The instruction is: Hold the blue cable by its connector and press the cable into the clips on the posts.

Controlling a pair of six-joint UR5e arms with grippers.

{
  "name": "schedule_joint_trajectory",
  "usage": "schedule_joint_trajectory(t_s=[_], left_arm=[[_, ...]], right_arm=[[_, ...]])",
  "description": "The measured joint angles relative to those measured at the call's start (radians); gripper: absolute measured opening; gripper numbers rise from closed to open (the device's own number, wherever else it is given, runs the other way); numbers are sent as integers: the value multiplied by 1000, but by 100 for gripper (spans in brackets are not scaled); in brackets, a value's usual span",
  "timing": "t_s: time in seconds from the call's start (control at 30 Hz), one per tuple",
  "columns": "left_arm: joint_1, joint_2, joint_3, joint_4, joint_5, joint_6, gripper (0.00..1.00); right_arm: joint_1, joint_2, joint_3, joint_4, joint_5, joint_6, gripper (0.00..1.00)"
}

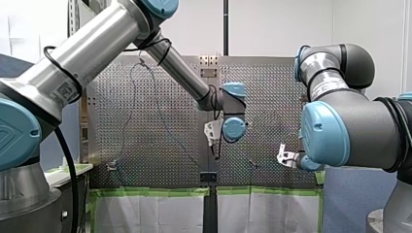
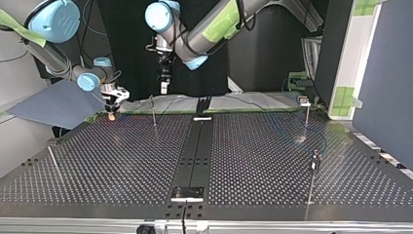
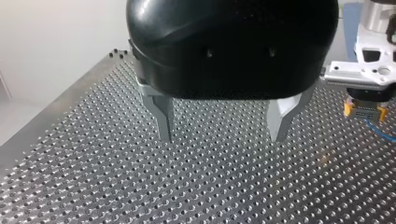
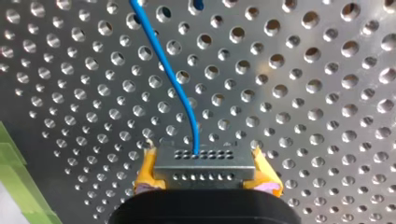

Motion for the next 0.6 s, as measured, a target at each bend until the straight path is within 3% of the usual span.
schedule_joint_trajectory(t_s=[0.27, 0.6], left_arm=[[-9, 74, -74, 17, -9, 3, 100], [1, 173, -173, 92, 27, -29, 100]], right_arm=[[3, 1, 0, 6, 2, 1, 0], [5, 1, 0, 13, 1, 6, 0]])
